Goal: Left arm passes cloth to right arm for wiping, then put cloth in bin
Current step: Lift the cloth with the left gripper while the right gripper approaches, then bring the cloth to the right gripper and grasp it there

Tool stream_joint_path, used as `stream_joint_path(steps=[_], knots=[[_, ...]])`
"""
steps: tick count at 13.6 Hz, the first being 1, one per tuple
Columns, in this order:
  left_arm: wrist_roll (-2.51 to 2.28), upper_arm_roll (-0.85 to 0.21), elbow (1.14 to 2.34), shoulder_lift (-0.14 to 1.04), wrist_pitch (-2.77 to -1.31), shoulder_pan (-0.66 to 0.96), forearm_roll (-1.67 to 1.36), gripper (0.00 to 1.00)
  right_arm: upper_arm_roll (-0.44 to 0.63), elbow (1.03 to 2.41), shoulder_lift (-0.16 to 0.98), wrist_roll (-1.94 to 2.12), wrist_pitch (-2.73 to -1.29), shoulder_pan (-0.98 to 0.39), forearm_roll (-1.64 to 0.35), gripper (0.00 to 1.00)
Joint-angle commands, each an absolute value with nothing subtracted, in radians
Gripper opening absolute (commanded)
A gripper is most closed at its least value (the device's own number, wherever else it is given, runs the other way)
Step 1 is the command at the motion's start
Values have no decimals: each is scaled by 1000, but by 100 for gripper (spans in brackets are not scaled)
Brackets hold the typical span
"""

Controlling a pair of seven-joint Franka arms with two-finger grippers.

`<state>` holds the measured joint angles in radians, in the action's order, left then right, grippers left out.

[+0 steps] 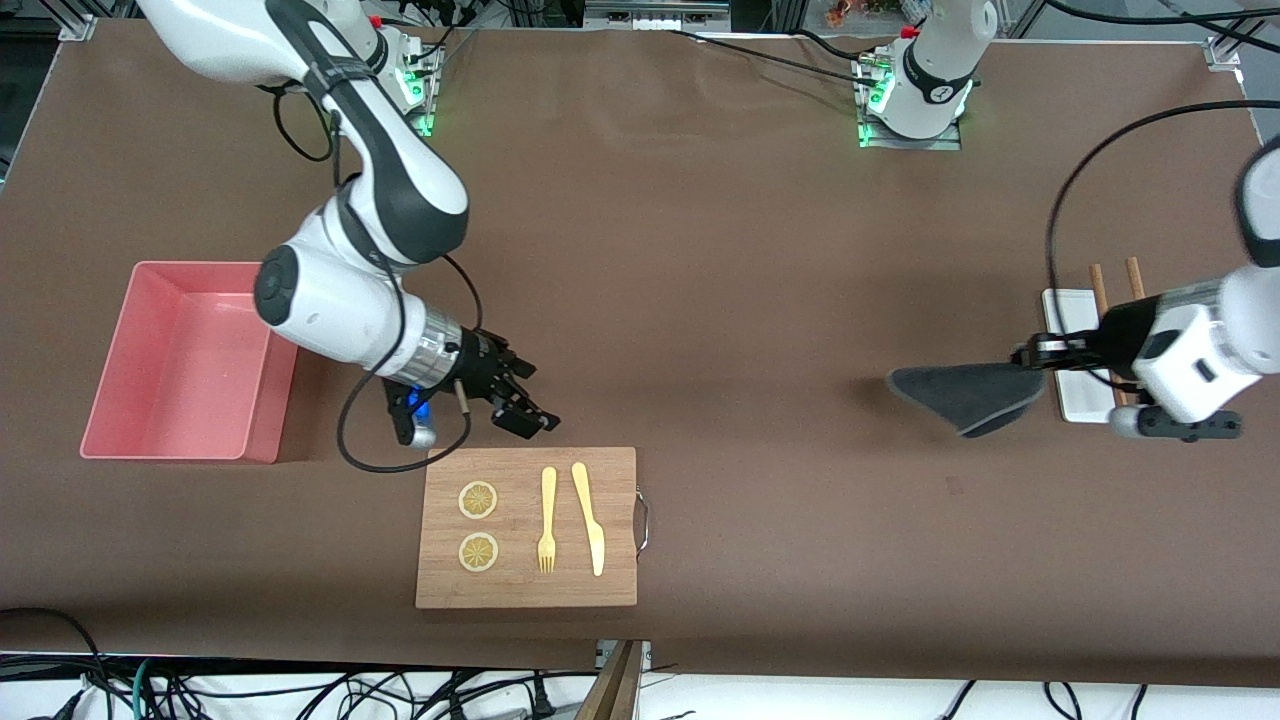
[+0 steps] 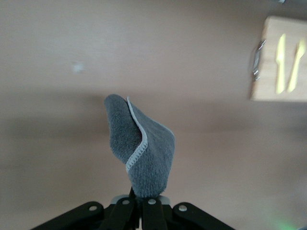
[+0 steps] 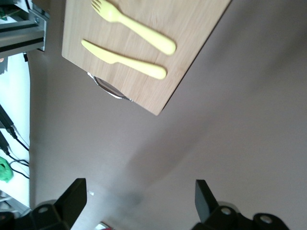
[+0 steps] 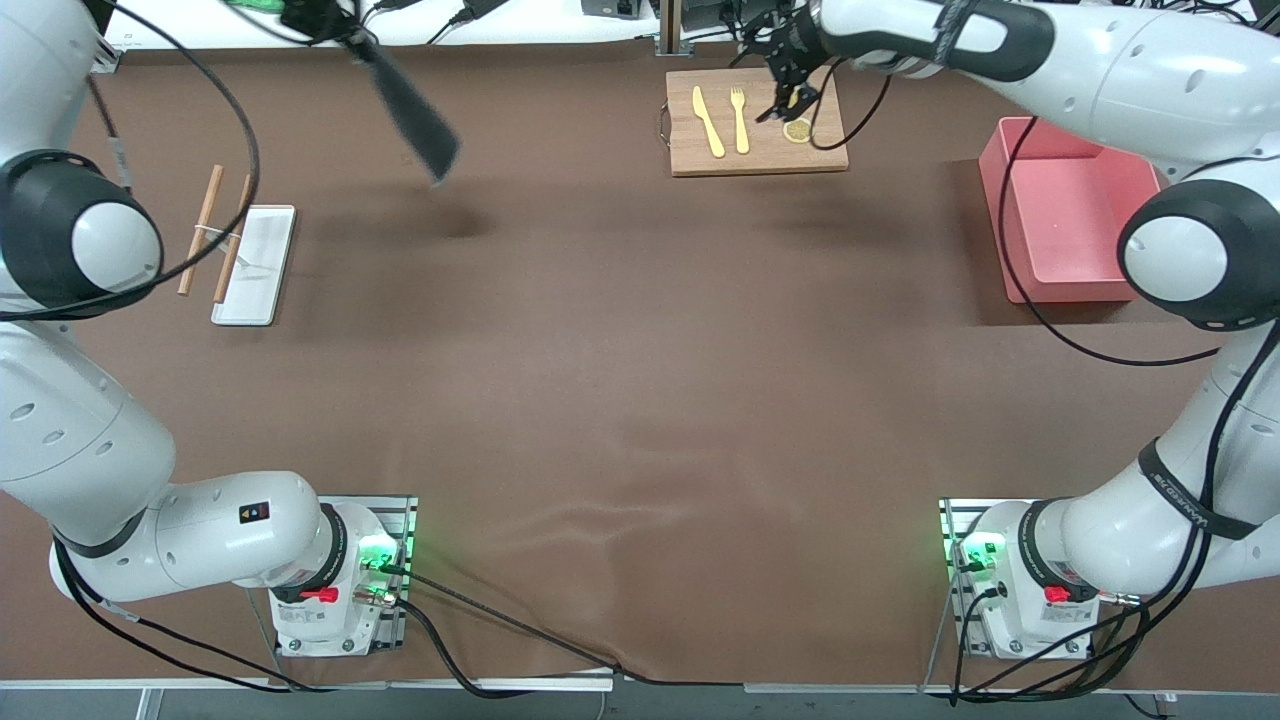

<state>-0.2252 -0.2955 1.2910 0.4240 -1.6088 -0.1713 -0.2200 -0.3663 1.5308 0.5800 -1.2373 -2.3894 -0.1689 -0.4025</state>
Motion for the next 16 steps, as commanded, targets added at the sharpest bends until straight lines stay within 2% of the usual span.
stream_joint_path(steps=[1, 6, 12, 16], knots=[[-438, -281, 1316, 423, -1747, -89, -291, 0, -408, 1525, 629, -1327, -2468, -176, -420, 100], [-581, -281, 1316, 477, -1891, 98, -357, 0, -426, 1520, 707, -1462, -2618, -231, -419, 100], [-673, -281, 1318, 531, -2060, 224, -433, 0, -426, 1517, 758, -1516, -2721, -275, -419, 100], [-675, -281, 1318, 535, -2077, 250, -433, 0, -433, 1508, 791, -1554, -2779, -291, -417, 100]])
